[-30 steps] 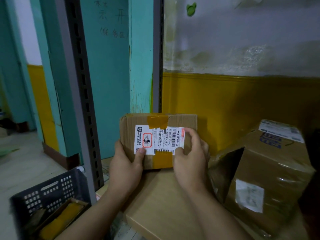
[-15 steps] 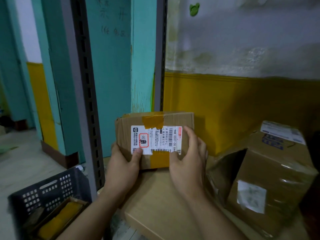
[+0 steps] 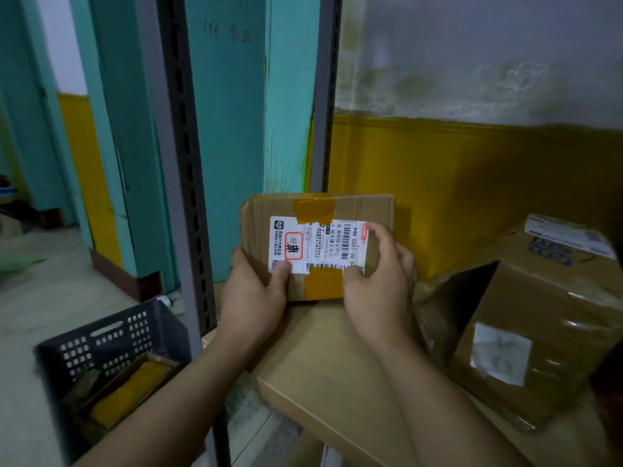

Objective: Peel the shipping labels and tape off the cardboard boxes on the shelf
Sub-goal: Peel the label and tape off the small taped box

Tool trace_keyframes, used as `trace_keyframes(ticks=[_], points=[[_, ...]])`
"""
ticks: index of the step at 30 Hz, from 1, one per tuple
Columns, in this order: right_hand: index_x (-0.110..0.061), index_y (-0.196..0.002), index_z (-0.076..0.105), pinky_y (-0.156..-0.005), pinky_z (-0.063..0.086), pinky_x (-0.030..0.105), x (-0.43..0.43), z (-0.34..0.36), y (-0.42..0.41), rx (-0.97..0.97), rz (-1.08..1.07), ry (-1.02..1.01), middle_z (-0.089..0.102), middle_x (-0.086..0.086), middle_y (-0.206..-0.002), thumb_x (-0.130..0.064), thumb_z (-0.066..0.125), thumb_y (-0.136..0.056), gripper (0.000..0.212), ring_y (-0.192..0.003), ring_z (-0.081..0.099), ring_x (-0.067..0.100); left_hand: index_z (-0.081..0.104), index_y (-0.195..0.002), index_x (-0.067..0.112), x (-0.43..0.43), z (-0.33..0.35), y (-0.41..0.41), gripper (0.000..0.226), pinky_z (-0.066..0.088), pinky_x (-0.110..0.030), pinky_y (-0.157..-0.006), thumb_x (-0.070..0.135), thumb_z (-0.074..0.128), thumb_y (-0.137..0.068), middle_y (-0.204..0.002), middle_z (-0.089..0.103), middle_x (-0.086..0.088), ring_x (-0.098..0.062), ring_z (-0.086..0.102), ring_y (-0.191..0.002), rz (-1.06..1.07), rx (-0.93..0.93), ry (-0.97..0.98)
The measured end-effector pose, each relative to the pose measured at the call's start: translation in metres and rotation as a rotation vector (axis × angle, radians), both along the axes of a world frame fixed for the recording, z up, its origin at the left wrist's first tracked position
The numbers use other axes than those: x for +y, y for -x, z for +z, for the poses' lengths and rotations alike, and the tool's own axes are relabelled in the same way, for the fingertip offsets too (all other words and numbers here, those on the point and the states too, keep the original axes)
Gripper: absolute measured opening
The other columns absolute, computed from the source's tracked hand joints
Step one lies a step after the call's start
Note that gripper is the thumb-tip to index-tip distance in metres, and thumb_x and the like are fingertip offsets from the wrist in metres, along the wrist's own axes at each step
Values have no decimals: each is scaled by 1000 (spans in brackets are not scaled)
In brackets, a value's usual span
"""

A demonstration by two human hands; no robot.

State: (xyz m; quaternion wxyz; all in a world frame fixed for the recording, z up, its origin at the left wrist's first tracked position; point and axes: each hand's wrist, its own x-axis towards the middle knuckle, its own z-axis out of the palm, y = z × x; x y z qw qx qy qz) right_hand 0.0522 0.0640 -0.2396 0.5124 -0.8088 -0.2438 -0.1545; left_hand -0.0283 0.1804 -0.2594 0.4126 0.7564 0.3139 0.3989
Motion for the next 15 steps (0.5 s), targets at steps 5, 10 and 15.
trace_keyframes(ticks=[5,10,15], points=[[-36,-87,58,-108,31,29,0,-1,-2,59,17,38,32,2,-134,-11,63,-86,26,-128,31,21,37,-122,16,1,0,0,40,45,-32,-84,36,60,-95,-126,58,-4,-20,57,-109,2,32,-2],[-39,-124,49,-100,41,34,-3,-3,0,-43,44,-26,37,-4,-130,-11,66,-83,52,-122,38,17,39,-130,16,1,3,3,46,46,-33,-89,36,60,-95,-132,58,-4,-24,57,-118,6,-3,97],[-41,-144,27,-98,33,28,-4,-6,3,-129,22,99,32,-2,-136,-15,67,-84,76,-126,32,15,40,-131,18,2,3,5,45,47,-37,-96,33,62,-95,-131,58,-2,-22,56,-120,0,-51,162]])
